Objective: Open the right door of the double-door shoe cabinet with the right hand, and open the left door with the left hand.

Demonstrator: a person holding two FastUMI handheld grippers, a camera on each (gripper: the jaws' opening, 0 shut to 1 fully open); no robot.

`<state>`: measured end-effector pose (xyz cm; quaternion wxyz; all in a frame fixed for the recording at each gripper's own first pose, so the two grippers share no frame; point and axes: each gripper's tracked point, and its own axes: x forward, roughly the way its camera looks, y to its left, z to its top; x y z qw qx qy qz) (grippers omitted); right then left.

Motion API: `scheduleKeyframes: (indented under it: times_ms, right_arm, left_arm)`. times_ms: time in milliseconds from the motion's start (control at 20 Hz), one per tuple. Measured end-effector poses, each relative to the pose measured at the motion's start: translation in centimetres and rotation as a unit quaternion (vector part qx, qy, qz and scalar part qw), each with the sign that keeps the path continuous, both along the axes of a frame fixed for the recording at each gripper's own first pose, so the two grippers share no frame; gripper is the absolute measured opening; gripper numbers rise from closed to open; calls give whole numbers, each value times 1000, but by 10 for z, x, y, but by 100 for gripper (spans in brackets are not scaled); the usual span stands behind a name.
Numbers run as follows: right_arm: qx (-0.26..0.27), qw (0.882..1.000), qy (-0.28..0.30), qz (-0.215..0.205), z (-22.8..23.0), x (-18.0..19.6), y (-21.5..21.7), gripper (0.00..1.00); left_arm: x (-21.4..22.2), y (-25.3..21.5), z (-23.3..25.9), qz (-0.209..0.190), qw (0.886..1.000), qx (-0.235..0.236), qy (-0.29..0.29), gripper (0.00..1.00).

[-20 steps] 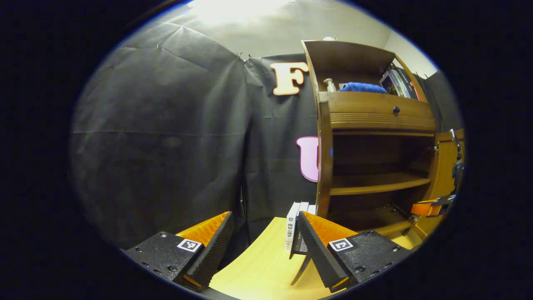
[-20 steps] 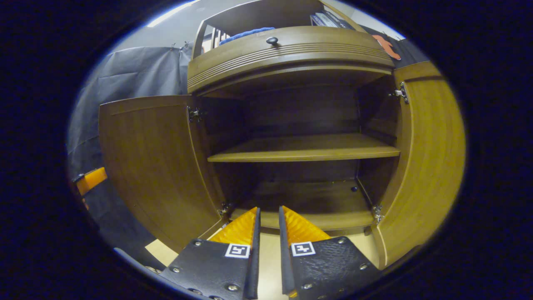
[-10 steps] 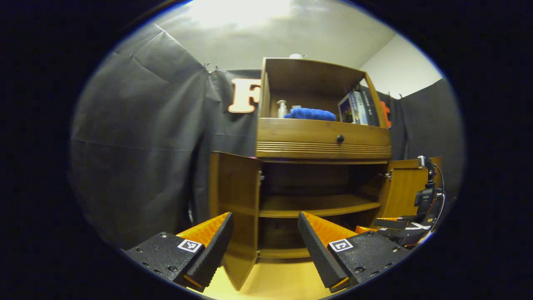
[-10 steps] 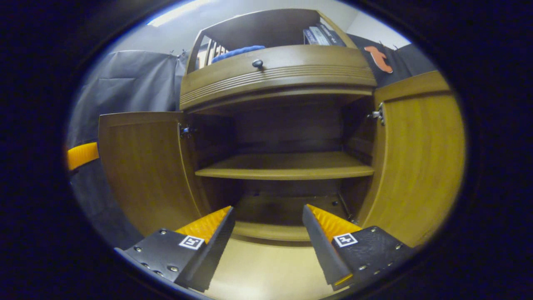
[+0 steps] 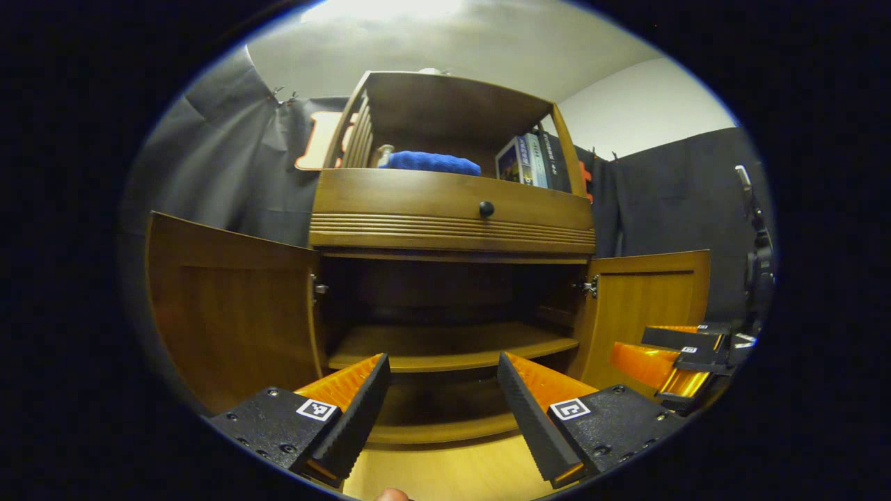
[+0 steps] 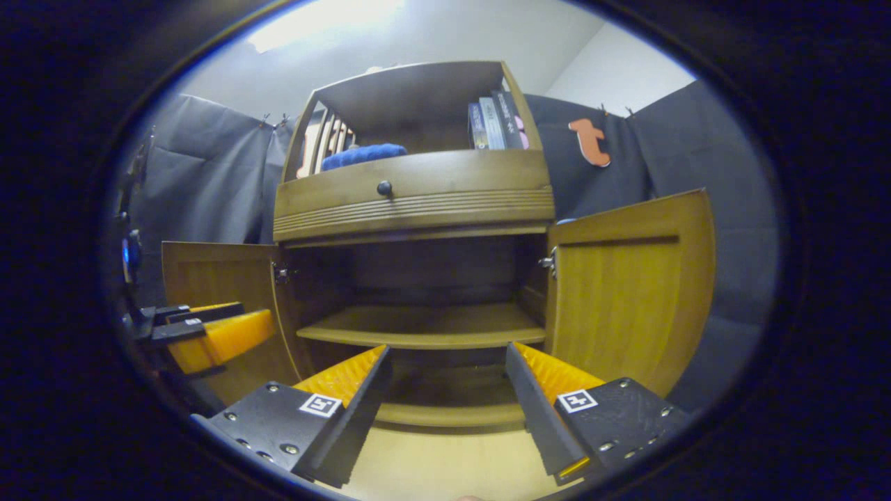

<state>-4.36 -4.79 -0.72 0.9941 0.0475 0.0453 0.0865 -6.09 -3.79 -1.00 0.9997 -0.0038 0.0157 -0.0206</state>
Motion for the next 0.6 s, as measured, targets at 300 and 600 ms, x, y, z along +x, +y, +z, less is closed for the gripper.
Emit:
scheduleKeyframes:
  times_ms: [300,600]
  right_arm:
    - [-25,998,-20,-50,6,-20,-34,94]
    - [-23,996,-26,-86,11,-32,-59,94]
  left_arm:
    - [20,-45,3,-64,998,8,-9,96]
    - [23,-75,12,-100,995,11,-15,92]
